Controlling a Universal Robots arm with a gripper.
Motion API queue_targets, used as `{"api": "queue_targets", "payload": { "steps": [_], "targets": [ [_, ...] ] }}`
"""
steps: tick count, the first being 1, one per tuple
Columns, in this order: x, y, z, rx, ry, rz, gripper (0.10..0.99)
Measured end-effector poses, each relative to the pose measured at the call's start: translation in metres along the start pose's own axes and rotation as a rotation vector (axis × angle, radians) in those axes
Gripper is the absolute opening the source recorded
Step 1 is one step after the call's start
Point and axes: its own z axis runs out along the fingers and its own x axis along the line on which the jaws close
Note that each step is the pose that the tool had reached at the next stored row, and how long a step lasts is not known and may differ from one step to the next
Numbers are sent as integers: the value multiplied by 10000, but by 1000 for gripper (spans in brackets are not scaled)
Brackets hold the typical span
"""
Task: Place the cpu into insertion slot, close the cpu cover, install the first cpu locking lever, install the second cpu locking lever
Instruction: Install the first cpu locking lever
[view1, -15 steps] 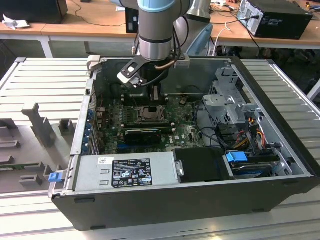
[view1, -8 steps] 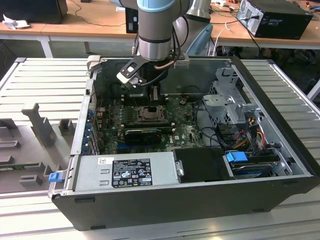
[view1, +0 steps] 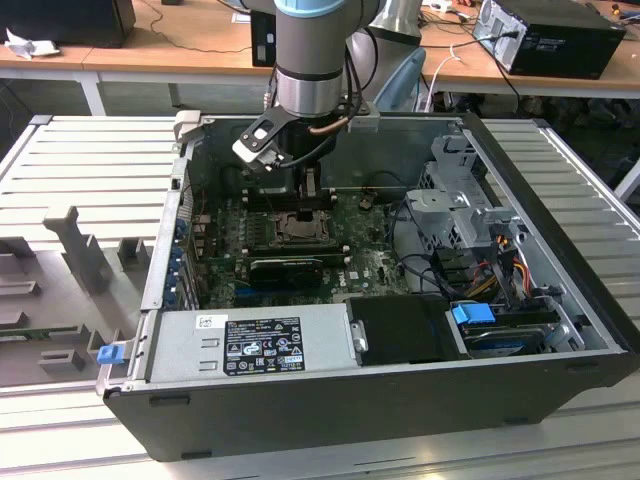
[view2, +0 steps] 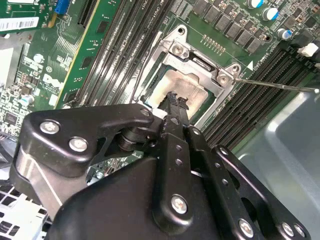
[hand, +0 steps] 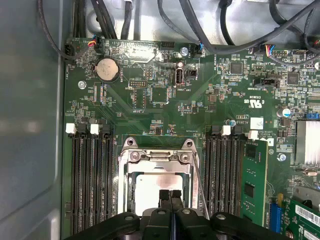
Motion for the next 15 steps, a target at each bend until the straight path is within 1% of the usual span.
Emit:
{"api": "queue_targets", "payload": {
  "steps": [3,11,15],
  "targets": [
    [-3,1,-59,0,1,0,106],
    [-7,2,-136,0,1,0,106],
    [-12,3,-234,0,0,0,106]
  ]
}}
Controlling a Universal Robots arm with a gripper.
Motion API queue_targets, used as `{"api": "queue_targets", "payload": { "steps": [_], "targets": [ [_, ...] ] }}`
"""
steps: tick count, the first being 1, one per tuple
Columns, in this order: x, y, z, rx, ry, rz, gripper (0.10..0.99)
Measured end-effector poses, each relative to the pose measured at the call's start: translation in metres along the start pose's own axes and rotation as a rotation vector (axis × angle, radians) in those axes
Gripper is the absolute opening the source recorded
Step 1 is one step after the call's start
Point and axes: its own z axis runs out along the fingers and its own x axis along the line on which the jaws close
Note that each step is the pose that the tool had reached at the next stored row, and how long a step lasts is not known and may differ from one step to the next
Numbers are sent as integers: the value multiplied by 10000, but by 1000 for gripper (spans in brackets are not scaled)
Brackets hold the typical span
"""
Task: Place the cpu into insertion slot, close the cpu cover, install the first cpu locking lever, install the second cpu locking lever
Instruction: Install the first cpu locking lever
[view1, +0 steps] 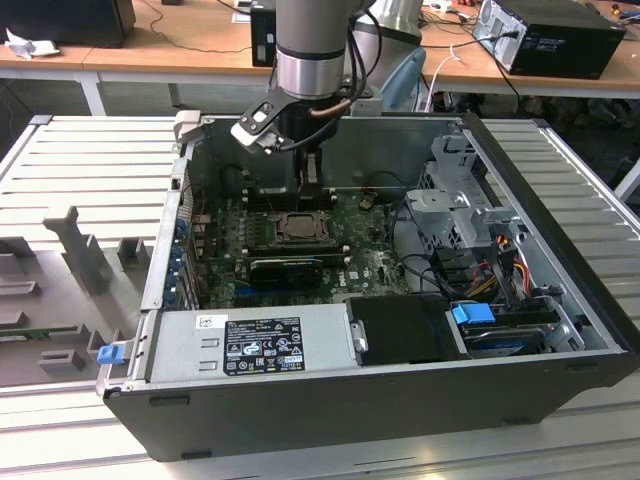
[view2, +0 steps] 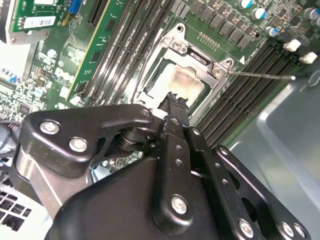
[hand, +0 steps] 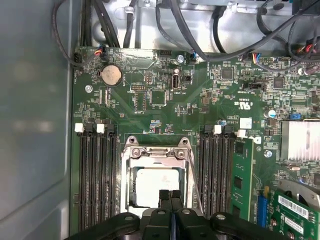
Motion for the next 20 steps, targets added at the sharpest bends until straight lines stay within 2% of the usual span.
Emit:
{"api": "queue_targets", "payload": {
  "steps": [7,9,11,14,20],
  "targets": [
    [-8,2,-168,1,-1,0,106],
    [-13,3,-264,1,0,0,106],
    [-17,4,-325,2,0,-1,106],
    [-17,4,-328,2,-6,-35,106],
    [-16,-4,-325,-47,-2,-995,106]
  ]
}}
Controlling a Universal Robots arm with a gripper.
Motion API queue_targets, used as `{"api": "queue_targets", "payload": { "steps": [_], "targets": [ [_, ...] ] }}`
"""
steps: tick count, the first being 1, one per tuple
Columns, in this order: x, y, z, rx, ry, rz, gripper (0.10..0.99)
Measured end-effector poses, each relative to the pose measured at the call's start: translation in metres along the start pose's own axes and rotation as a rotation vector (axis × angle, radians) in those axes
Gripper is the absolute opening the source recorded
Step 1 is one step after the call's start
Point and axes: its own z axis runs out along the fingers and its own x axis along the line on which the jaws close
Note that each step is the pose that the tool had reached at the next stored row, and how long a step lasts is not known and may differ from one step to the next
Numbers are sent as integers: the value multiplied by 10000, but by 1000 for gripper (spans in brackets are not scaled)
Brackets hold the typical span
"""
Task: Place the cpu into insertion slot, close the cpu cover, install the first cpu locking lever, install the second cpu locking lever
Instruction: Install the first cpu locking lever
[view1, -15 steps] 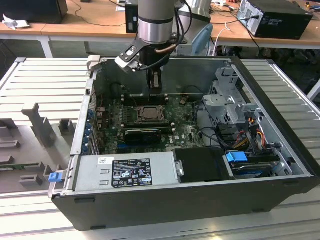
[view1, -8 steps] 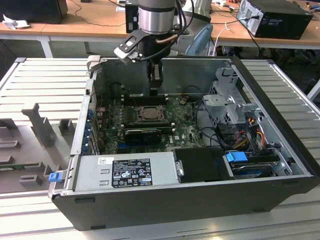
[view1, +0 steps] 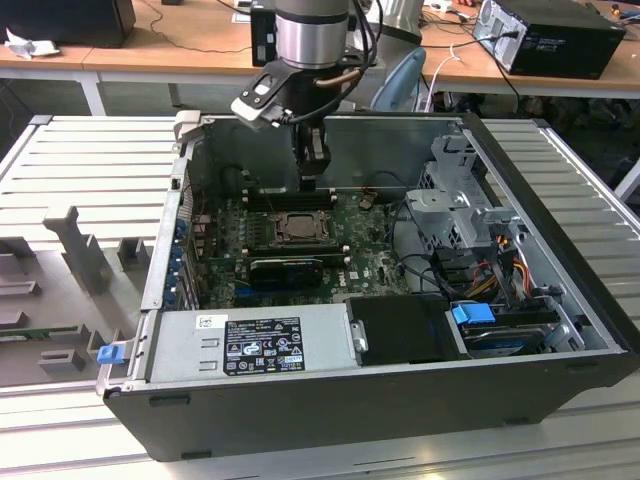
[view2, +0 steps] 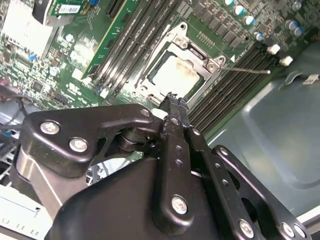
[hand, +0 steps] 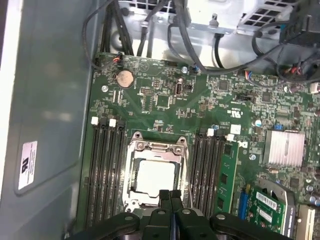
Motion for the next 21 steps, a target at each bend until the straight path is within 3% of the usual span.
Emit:
{"api": "queue_targets", "payload": {
  "steps": [7,21],
  "targets": [
    [1,-2,10,-69,13,-1367,106],
    [1,-2,10,-169,32,-3239,106]
  ]
}}
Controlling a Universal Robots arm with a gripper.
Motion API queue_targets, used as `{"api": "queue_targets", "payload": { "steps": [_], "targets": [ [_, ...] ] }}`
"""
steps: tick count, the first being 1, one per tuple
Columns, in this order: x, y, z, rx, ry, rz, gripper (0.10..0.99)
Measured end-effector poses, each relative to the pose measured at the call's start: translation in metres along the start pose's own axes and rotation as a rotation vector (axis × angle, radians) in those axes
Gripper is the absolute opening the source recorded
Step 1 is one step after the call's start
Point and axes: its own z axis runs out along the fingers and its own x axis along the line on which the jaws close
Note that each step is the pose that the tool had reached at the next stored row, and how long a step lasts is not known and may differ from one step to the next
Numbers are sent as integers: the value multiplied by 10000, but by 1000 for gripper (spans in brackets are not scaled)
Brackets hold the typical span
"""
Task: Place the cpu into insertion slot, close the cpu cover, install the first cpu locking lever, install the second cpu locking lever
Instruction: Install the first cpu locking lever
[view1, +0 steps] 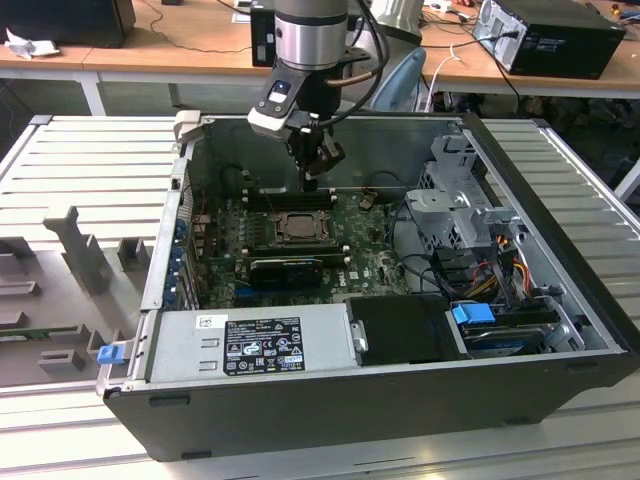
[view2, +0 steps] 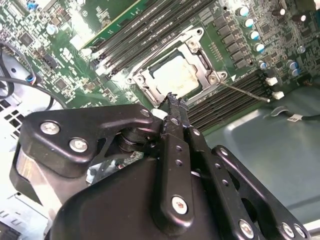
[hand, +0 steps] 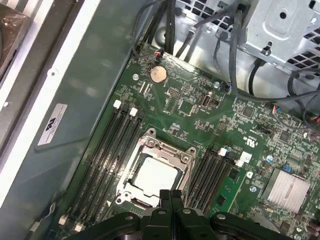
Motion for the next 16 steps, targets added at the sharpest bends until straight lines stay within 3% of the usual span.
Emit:
{"api": "queue_targets", "payload": {
  "steps": [16],
  "targets": [
    [0,0,0,-100,19,-1879,106]
  ]
}}
